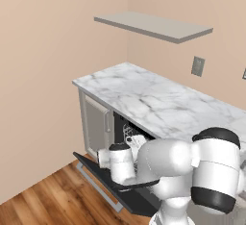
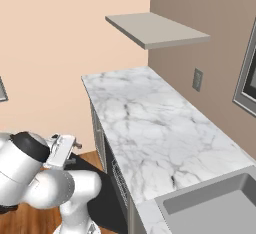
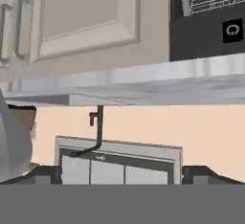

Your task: Open the dishwasher door and pull out the top rack.

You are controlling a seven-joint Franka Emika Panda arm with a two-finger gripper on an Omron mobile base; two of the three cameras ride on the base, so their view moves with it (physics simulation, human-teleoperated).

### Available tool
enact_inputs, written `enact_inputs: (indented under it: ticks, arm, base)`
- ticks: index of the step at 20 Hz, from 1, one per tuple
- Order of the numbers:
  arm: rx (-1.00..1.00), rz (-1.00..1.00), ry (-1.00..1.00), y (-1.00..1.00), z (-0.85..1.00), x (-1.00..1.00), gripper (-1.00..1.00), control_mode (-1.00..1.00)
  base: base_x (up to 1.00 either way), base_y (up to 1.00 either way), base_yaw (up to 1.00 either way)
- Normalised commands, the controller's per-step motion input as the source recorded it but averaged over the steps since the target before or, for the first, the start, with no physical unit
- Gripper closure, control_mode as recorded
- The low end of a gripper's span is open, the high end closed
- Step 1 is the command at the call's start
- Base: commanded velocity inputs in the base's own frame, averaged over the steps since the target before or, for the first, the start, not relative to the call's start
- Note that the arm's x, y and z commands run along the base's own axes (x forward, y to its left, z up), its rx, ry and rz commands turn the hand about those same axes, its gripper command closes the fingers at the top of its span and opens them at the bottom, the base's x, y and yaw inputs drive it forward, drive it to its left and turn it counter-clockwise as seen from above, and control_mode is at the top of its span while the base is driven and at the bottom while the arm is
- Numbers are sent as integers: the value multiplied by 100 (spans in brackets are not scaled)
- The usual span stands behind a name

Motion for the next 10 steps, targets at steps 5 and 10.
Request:
enact_inputs:
  ticks: [5, 10]
  arm:
    - [-26, 38, 70, -31, -4, 5, -100, -100]
    - [2, 22, 67, -17, 5, 8, -100, -100]
  base:
    - [0, 0, 0]
    - [0, 0, 0]
